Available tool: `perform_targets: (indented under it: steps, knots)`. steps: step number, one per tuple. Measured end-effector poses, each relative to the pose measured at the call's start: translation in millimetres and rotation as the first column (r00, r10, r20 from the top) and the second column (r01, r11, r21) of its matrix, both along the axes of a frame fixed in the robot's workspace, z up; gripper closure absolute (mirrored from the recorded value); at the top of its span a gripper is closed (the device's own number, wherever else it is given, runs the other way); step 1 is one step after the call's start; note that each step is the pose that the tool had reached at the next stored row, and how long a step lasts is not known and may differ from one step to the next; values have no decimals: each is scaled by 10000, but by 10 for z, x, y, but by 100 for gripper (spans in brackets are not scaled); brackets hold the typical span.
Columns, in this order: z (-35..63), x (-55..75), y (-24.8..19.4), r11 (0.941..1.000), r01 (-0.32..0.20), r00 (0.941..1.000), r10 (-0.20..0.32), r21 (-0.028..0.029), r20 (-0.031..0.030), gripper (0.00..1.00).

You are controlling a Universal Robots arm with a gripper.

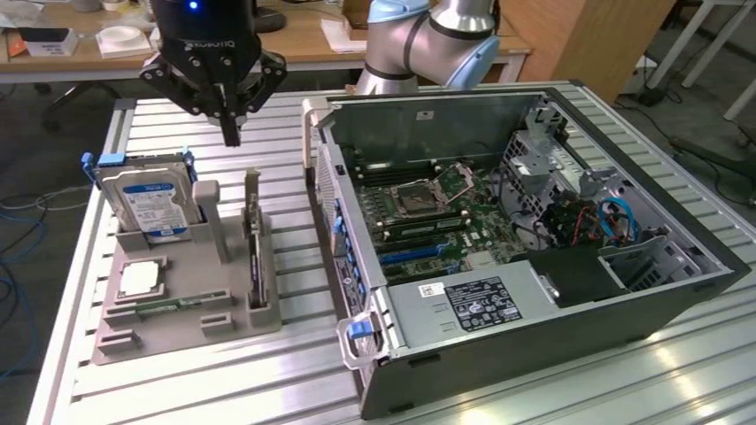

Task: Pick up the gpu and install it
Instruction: 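Reach for the gpu, then pick up the gpu and move the gpu toward the slot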

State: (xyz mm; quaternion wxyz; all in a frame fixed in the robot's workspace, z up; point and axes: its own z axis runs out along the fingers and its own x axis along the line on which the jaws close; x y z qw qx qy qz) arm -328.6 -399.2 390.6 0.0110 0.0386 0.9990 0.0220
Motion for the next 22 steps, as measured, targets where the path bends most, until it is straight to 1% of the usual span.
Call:
perform_targets:
  steps: [5,19,21,22]
  knots:
    - [-3,-69,0,10000,0,10000,0,-1,-7,90]
    - [-3,-72,0,10000,-1,10000,1,0,-7,90]
    - [-2,-73,0,10000,0,10000,0,0,-8,89]
    - [-3,-73,0,10000,-1,10000,1,0,-8,83]
